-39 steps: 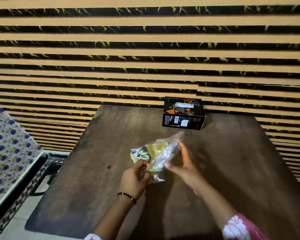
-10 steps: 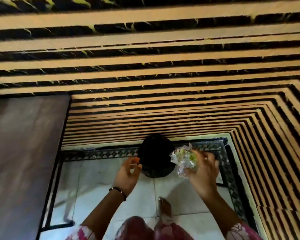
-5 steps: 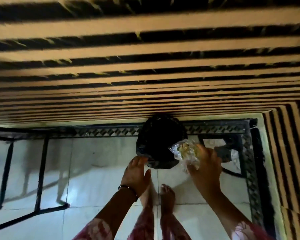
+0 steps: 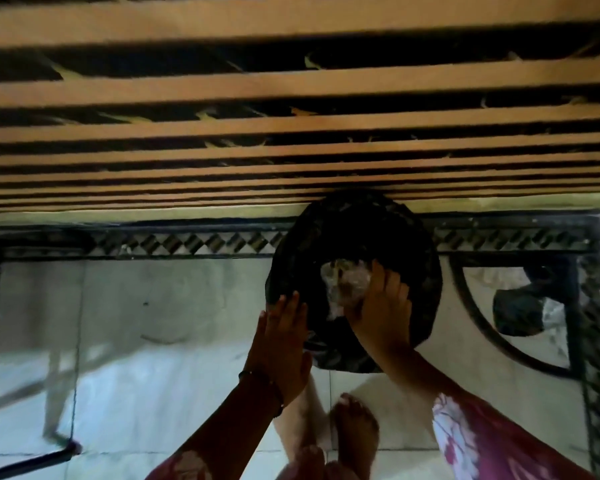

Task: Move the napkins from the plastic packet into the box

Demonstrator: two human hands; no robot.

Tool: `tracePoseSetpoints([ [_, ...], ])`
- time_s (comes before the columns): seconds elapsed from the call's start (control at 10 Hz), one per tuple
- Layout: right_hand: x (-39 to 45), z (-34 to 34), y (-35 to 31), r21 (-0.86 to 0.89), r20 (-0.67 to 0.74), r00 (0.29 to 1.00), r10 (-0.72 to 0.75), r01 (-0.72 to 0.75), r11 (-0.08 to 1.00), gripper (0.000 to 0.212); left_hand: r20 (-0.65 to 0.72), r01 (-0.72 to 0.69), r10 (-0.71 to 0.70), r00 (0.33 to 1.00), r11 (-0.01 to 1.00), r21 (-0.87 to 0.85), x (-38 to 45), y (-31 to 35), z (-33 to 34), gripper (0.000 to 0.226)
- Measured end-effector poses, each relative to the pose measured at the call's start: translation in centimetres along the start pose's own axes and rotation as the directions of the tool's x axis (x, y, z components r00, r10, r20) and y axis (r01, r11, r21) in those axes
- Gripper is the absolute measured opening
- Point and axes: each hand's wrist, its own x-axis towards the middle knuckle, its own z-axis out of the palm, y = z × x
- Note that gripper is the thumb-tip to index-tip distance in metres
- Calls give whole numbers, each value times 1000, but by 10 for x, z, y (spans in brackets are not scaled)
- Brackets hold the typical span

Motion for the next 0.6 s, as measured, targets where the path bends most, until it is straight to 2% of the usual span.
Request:
tracePoseSetpoints([
  [0.1, 1, 7, -3, 5, 55, 998, -16, 16, 1000, 92, 4, -11, 11, 1000, 999, 39, -1, -2, 1, 73],
  [0.2, -17, -11, -6, 47, 60, 997, -42, 39, 998, 82, -9, 12, -12, 1000, 999, 29, -12, 3, -13, 73],
  [0.3, -45, -47, -3, 126, 21, 998, -66, 63, 990, 65, -39, 20, -22, 999, 999, -42, -33, 15, -39, 74],
  [0.4, -81, -89, 3, 196, 19, 992, -121, 115, 974, 47, -75, -18, 12, 997, 997, -78, -66, 35, -70, 85],
  [0.6, -161, -202, -8, 421, 4, 987, -162, 145, 895, 25, -178, -22, -41, 983, 941, -337, -165, 86, -157, 62],
])
